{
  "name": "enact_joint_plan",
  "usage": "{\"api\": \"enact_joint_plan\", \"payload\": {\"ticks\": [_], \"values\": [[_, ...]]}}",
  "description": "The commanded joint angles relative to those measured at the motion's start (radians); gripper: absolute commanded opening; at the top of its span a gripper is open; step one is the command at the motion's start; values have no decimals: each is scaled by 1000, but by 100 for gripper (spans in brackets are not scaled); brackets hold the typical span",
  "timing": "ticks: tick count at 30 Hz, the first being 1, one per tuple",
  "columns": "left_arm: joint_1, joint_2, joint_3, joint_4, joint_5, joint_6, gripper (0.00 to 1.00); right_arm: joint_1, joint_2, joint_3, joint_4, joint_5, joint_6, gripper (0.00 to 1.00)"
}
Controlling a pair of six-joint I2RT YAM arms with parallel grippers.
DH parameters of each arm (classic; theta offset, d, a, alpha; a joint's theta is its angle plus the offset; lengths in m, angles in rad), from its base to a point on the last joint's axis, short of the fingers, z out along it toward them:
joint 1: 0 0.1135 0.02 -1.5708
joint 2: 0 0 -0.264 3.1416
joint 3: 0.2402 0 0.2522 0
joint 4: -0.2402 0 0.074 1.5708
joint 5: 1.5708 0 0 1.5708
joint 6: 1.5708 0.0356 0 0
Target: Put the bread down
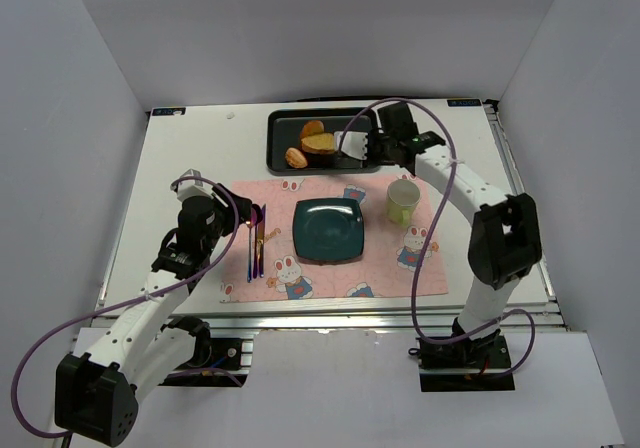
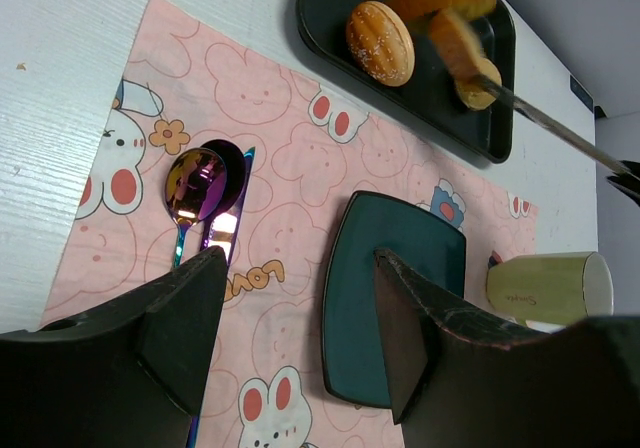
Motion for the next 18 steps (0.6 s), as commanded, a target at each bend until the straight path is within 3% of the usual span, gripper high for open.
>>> {"api": "enact_joint_plan", "payload": {"ticks": [1,10,18], "values": [[-1,1,17,26,11,5,70,-7,-116,2,-77,-105,101,0],[-1,-16,14,17,11,2,70,-15,-189,-50,-163,-184,184,0],[-1,-37,0,12,5,-1,70,-16,-446,-294,-275,-296,26,0]]}}
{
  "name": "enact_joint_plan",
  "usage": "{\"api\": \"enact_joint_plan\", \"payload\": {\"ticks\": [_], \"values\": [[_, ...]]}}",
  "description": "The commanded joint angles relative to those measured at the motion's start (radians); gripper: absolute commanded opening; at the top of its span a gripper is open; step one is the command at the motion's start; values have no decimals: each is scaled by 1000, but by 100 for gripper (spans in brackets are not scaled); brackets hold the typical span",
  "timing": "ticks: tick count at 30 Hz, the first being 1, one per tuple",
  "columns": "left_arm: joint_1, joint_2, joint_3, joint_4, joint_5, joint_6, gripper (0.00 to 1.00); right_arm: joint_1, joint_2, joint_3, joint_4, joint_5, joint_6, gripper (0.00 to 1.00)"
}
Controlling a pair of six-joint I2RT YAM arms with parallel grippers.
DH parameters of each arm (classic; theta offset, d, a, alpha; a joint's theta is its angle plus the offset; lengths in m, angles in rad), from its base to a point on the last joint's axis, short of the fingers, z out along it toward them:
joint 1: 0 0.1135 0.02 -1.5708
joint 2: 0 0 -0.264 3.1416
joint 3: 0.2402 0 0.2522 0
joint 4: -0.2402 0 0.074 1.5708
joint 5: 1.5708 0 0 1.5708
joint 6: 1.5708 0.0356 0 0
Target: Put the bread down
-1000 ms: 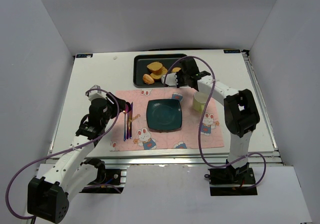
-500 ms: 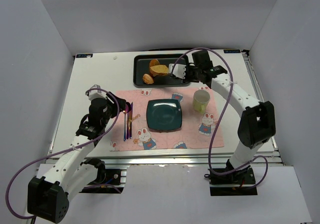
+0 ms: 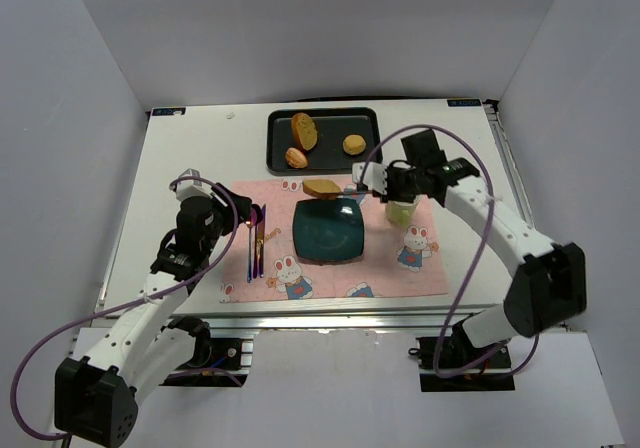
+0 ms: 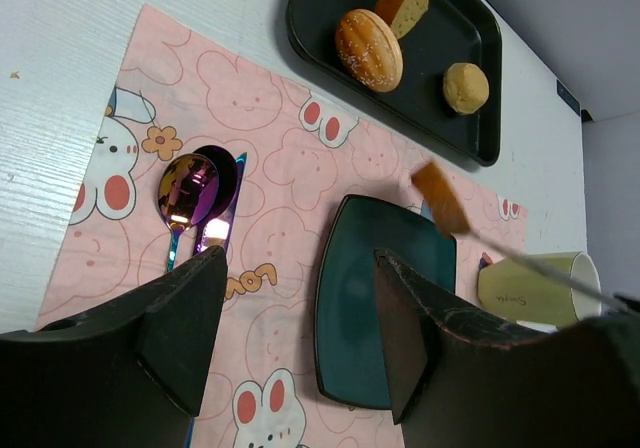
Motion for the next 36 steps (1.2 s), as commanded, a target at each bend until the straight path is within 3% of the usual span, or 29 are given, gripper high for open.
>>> {"api": "enact_joint_plan", "payload": {"ticks": [1,7,9,13,19,24,30,33,34,36], "values": [[-1,-22,-1,9,2,-2,70,-2,-144,-97,-68,-82,-76,1],[-1,0,-4,35,17,-4,70,20,-260,-217,-65,-45,-109,11],[-1,10,0,43,23,-4,70,31,-263,-247,-61,-33,-104,24],[-3,9,11,29,18,4,70,44,-257,-251,-71,-31,-98,33],[-1,-3,5,25,12,1,70,46,-269,-230,-100,-49,-98,43],[-1,-8,-1,23,9,4,70,44,-322,-156,-154,-138,-58,44],[-1,20,13,38,20,8,70,46,-351,-129,-137,-161,34,38],[-1,32,22,49,26,10,70,22,-355,-95,-59,-129,225,21],[-1,32,23,57,28,10,69,3,-354,-89,43,-106,305,0],[-1,40,23,66,35,7,67,-120,-354,-99,161,-47,569,0]]}}
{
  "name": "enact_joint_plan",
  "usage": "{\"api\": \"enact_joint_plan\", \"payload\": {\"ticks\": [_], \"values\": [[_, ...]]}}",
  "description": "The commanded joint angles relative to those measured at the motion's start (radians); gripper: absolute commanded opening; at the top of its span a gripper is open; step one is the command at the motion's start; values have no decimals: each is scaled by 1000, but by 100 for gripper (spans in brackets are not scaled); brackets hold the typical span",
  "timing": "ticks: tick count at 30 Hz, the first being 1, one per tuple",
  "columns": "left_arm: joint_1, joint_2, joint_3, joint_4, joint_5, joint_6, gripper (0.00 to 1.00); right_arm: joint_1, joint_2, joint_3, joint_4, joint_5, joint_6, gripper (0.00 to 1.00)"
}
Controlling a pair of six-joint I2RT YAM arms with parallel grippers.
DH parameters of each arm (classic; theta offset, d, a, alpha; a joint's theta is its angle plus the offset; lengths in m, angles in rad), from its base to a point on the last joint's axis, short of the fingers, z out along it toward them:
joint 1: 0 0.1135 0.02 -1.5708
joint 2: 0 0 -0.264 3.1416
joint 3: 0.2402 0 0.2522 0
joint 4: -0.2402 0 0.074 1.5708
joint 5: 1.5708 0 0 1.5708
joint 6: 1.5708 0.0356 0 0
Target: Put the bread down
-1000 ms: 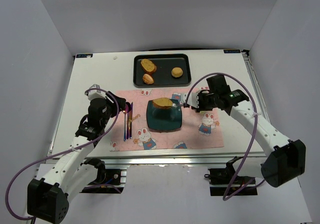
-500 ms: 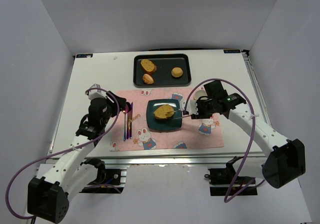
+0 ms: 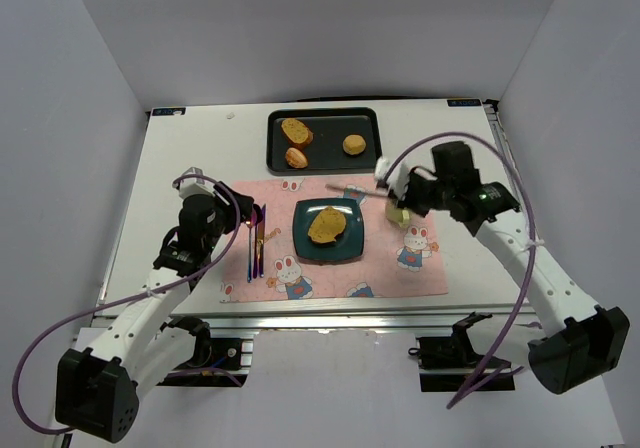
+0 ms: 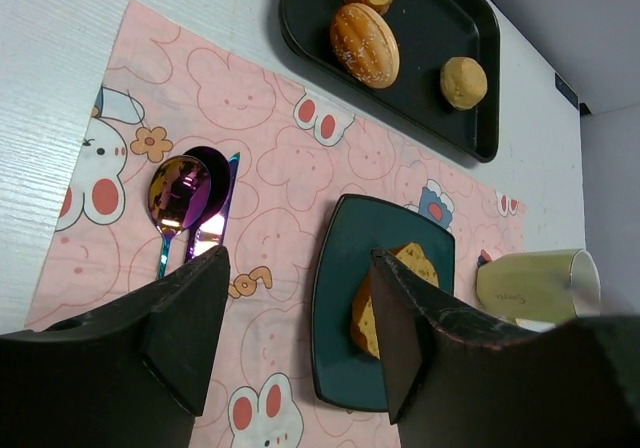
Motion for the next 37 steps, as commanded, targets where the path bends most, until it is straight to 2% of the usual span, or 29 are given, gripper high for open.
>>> {"api": "enact_joint_plan", "payload": {"ticks": [1,3,4,6,8,10,15,18,19,20,21,22,24,25,26,29,34,37], "values": [[-1,4,20,39,20,6,66,-177,-13,31,330,68,441,0],[-1,13,20,48,38,5,59,-354,-7,-25,406,116,589,0],[-1,16,22,53,43,10,54,-404,-2,-47,435,133,690,0],[-3,24,23,57,55,14,39,-541,18,-120,516,169,762,0],[-3,27,16,67,61,11,34,-605,68,-168,555,173,824,0],[-1,41,13,108,74,3,34,-668,145,-220,569,164,856,0],[-1,62,23,114,88,0,43,-691,262,-323,714,161,836,0],[-1,62,25,106,88,0,51,-691,314,-355,753,147,812,0],[-1,61,22,106,86,-3,57,-691,344,-359,754,147,804,0],[-1,60,19,108,86,-4,61,-693,361,-357,747,141,789,7],[-3,62,16,113,91,-9,63,-693,380,-356,736,144,745,21],[-1,64,11,122,97,-10,64,-694,415,-351,703,147,724,46],[-1,70,8,129,109,-15,64,-711,443,-327,673,125,682,66],[-3,70,8,129,112,-15,65,-720,452,-320,620,118,674,83],[-1,71,8,129,117,-15,65,-732,449,-311,601,93,662,89],[-1,73,14,122,124,-7,65,-734,411,-273,525,110,625,89],[-3,93,11,139,149,0,65,-711,342,-97,414,160,655,89],[-1,113,17,172,212,0,59,-697,316,11,377,84,655,90]]}}
